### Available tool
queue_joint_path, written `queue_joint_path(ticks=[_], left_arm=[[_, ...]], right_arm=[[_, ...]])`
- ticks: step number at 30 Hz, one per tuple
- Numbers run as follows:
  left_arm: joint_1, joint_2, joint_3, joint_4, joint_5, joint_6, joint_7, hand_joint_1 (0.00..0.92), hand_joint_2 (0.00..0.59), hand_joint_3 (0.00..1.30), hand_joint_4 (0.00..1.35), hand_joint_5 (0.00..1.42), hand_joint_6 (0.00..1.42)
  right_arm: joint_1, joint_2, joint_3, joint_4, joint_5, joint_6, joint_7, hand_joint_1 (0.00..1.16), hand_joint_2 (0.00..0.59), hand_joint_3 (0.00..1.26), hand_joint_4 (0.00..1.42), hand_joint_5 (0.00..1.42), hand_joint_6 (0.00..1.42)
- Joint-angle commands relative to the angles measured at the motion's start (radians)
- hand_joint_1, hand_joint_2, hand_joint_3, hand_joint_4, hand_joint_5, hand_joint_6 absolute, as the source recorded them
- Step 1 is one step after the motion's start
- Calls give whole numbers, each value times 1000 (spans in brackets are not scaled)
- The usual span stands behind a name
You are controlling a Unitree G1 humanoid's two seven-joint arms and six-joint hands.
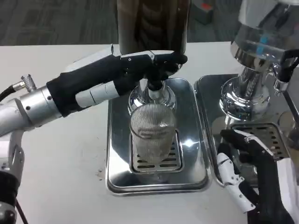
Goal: Grasp the cup under the faucet to collect the drink, then remove the cup.
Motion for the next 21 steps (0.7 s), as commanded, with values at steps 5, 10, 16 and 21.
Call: queue_joint_path(ticks=[5, 10, 16, 21], left_arm=[[16, 19, -31, 24, 41, -63, 9, 0, 90, 170, 53, 98, 165], [16, 21, -41, 29, 49, -91, 20, 0, 89, 169, 50, 94, 165], [22, 25, -55, 17, 54, -120, 34, 0, 89, 163, 49, 93, 165], [26, 34, -64, 14, 68, -154, 54, 0, 89, 161, 45, 93, 165]], right_arm=[[-11, 1, -14, 20, 9, 1, -1, 395, 412, 419, 347, 298, 344], [-12, 3, -16, 24, 8, -2, -3, 397, 413, 419, 347, 298, 344], [-12, 3, -19, 26, 7, -2, -5, 398, 414, 419, 339, 298, 344], [-14, 4, -19, 28, 8, -1, -4, 399, 414, 419, 338, 298, 344]])
